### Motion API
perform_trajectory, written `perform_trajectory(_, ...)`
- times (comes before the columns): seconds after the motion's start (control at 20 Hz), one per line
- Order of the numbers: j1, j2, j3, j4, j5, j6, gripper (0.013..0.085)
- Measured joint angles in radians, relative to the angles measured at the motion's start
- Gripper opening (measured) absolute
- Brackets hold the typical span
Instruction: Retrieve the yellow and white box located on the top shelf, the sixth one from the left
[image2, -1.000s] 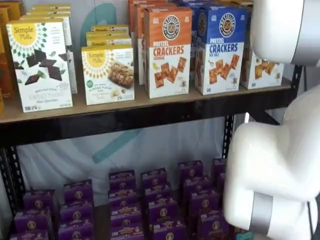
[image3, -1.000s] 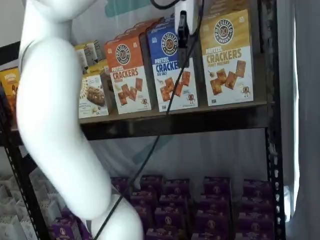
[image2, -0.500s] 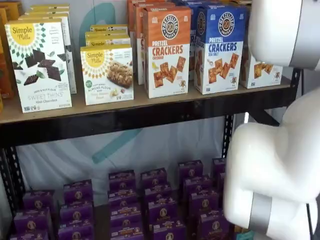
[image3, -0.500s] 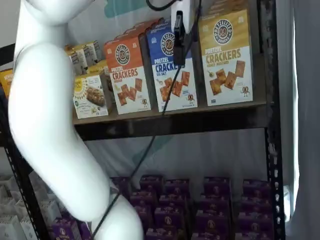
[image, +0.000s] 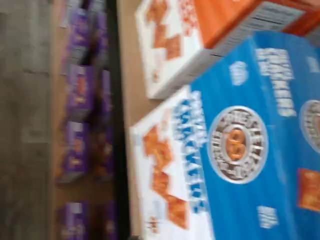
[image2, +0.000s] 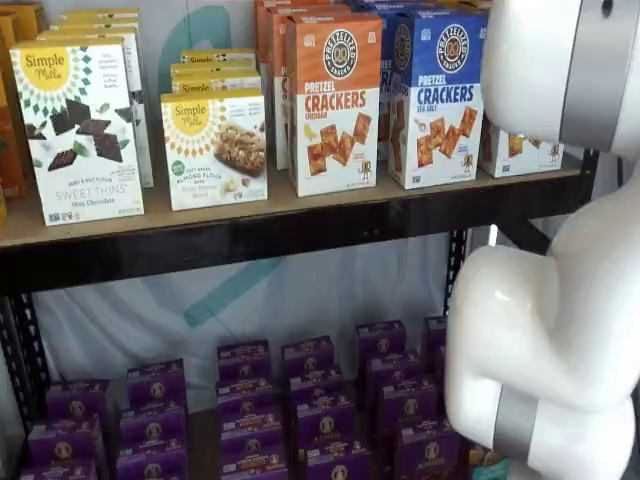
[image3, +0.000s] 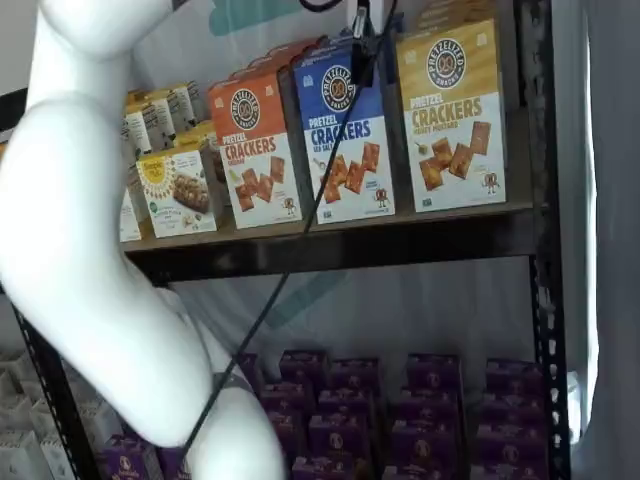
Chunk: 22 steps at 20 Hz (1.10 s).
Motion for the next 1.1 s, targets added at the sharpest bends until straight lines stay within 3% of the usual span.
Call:
perform_trajectory(0.15,0.000,-0.016,0.029,0.017,-0.087,-0.024,0.0850)
perform_trajectory(0.5,0.045,-0.020,0.074,-0.021,-0.280,-0.087,0.0850)
perform_trajectory(0.8,0.086,0.056,0.006,-0.104,-0.292,-0.080,0.0850)
perform_trajectory(1.1,0.117,0.128,-0.081,-0.176,-0.245,-0.049,0.0850)
